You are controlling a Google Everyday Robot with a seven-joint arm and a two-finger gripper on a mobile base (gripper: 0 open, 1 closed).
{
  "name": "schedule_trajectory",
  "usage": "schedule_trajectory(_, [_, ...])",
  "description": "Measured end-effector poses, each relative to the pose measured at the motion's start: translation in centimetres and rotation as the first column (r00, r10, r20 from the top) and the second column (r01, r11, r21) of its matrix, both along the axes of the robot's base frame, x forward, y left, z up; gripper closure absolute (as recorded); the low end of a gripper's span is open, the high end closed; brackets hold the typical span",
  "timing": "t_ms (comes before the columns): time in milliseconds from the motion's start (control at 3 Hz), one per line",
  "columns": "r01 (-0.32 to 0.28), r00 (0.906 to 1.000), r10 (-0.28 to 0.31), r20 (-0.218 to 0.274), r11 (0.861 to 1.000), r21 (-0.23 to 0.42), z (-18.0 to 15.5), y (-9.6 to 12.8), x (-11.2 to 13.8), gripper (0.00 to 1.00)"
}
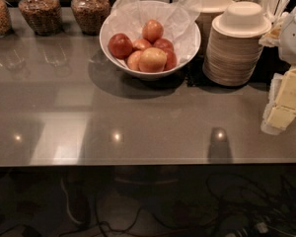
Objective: Pick apple from white bowl
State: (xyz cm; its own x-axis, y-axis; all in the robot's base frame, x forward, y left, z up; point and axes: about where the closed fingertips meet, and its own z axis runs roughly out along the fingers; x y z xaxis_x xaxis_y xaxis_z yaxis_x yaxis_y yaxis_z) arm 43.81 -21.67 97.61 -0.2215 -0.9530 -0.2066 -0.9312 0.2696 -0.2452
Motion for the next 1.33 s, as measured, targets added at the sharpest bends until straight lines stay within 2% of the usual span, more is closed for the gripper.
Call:
schedule_trajectory(667, [0.015, 0.9998, -0.015, 0.014, 1.0, 0.0, 0.1, 0.1, 0.3, 0.0])
schedule_trajectory(1000, [0.074, 0.9954, -0.077, 0.058, 0.996, 0.051, -0.6, 0.3, 2.5, 0.0])
schedule_trajectory(1333, [0.121, 0.9816, -0.141, 0.129, 0.982, 0.146, -0.9, 1.1, 6.4, 0.0])
